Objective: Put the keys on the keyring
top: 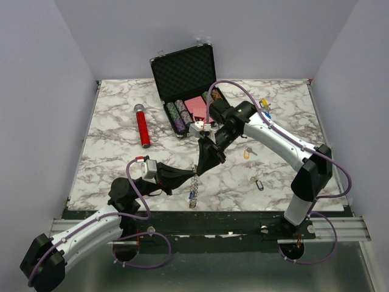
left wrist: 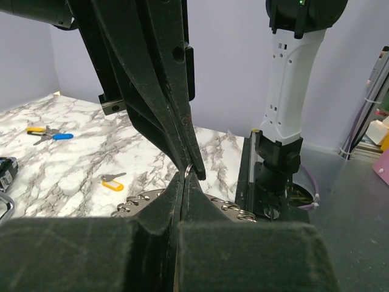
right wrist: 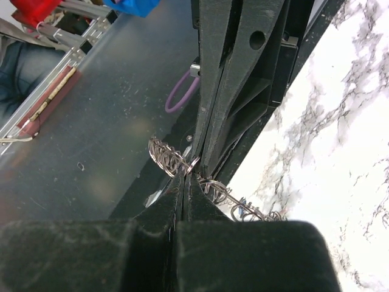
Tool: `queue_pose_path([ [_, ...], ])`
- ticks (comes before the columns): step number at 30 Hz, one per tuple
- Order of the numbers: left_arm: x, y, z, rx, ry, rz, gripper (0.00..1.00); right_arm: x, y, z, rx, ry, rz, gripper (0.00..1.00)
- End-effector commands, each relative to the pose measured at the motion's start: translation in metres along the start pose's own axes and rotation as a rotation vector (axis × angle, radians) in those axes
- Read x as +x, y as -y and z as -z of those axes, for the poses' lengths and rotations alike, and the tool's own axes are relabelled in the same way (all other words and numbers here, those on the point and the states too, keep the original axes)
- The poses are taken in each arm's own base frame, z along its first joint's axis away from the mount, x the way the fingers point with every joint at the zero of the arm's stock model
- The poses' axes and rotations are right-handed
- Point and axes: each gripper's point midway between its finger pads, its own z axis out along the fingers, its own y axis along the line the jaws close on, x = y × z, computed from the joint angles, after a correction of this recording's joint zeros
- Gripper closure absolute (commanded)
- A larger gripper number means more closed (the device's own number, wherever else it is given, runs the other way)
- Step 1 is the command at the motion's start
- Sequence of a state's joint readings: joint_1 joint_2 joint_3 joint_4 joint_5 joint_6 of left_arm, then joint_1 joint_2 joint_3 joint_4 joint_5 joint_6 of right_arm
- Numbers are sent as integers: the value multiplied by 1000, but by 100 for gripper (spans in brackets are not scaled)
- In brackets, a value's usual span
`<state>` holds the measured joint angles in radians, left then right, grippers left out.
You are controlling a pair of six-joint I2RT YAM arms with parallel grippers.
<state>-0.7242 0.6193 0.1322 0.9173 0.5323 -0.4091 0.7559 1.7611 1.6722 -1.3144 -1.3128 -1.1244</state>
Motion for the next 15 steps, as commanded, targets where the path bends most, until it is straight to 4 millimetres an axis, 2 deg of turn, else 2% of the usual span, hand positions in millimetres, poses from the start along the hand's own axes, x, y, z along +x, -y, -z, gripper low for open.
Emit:
queue_pose_path([
  [1, -16, -12, -1, -65, 53, -54, 100, -2, 1, -6, 5, -36, -79, 99],
  [7, -8, -13, 4, -82, -53, -101, 100, 9, 17, 2, 109, -132, -131, 99],
  [9, -6, -13, 6, -80, -99, -132, 84, 10, 17, 4, 123, -150, -138, 99],
  [11, -4, -12, 8, -74, -145, -158, 57, 13, 19, 7, 146, -181, -140, 99],
  [13, -1, -12, 11, -75, -206, -178, 46, 15, 21, 11, 165, -211, -144, 99],
  [15, 1, -13, 13, -68, -258, -209, 44, 18, 20, 13, 172, -237, -153, 99],
])
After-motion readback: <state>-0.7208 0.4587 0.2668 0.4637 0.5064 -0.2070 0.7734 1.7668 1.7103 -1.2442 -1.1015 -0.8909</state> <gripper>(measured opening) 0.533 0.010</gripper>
